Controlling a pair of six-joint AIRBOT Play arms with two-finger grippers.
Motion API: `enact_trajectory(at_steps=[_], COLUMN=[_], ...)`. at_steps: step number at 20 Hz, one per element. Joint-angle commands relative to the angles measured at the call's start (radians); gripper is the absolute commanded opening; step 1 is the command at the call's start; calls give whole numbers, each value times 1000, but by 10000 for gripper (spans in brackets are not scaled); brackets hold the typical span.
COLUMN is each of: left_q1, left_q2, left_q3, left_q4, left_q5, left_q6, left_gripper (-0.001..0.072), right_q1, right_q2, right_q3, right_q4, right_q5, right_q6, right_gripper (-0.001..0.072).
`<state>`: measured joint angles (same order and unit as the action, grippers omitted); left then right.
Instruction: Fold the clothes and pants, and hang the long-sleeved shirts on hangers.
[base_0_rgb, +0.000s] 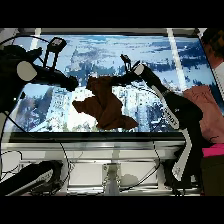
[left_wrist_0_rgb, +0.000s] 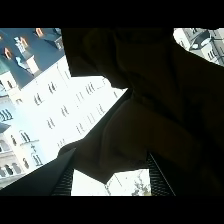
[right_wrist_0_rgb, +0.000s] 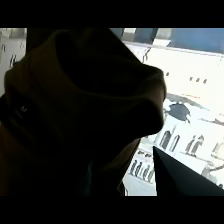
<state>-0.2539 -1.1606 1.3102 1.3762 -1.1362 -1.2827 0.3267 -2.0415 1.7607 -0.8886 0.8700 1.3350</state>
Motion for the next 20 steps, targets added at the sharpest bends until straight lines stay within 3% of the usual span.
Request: enact_trajectory(at_steps=[1, 3, 5, 8, 11, 15, 20], left_q1=[0, 0, 0, 0, 0, 0, 0], left_q2=[-2, -3, -3, -3, -2, -2, -2], left_q3=[0, 0, 0, 0, 0, 0, 0], left_q4=[0, 0, 0, 0, 1, 1, 1], left_q5=[0, 0, 0, 4, 19, 22, 22], left_q6=[0, 0, 0, 0, 0, 0, 0], left_gripper=[466, 467, 467, 466, 466, 466, 466], right_q1=[0, 0, 0, -1, -1, -3, -2], right_q2=[-27, -27, -24, -21, 43, 227, 457], right_q3=[2, 2, 6, 70, 141, 150, 150], right_q4=[25, 24, 23, -29, -211, -417, -513], right_q5=[-51, -71, -112, -80, -51, -43, 49], right_q6=[68, 67, 64, 59, 62, 77, 94], right_gripper=[353, 228, 16, 9, 8, 7, 7])
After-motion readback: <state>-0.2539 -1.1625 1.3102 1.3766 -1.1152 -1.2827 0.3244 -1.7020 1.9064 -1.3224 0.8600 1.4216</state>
